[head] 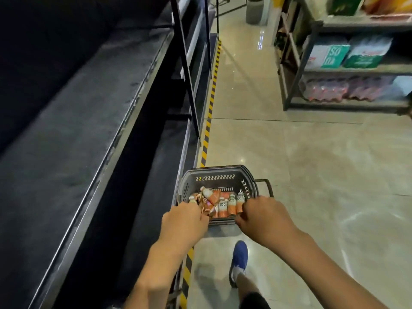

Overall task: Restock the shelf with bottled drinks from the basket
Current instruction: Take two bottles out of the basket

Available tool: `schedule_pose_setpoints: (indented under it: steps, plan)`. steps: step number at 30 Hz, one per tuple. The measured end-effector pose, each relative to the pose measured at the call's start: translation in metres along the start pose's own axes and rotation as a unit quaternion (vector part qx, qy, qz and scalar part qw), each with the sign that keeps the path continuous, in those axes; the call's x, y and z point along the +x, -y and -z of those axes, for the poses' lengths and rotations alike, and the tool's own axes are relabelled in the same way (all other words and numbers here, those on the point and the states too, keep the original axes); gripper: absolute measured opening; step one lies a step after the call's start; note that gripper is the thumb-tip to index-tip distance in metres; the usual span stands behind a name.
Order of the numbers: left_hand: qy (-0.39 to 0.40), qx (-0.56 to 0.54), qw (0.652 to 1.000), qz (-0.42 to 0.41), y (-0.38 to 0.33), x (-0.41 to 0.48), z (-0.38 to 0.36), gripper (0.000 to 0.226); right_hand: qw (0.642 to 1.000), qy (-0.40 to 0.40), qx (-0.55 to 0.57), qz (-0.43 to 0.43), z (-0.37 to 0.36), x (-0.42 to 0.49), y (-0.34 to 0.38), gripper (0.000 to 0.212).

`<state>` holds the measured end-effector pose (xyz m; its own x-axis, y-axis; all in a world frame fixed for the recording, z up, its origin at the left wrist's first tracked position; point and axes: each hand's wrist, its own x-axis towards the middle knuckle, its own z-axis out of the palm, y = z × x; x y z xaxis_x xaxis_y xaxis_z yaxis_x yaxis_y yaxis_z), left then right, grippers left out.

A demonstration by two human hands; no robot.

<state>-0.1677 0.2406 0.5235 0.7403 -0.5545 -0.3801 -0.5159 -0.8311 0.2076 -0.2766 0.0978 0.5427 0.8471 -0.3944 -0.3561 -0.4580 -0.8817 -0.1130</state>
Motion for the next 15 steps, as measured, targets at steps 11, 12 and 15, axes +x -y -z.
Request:
schedule_pose_setpoints:
  steps: [11,12,15]
  plan:
    - [0.161,-0.065,0.98,0.094,0.019,0.289,-0.125,0.039,0.99,0.125,0.054,-0.043,-0.108,0.26,-0.077,0.032]
    - [0.171,-0.074,0.977,0.102,0.025,0.312,-0.144,0.038,0.986,0.141,0.064,-0.056,-0.127,0.282,-0.08,0.035]
    - [0.173,-0.099,0.971,0.132,0.042,0.379,-0.208,0.038,0.975,0.181,0.093,-0.083,-0.193,0.348,-0.083,0.035]
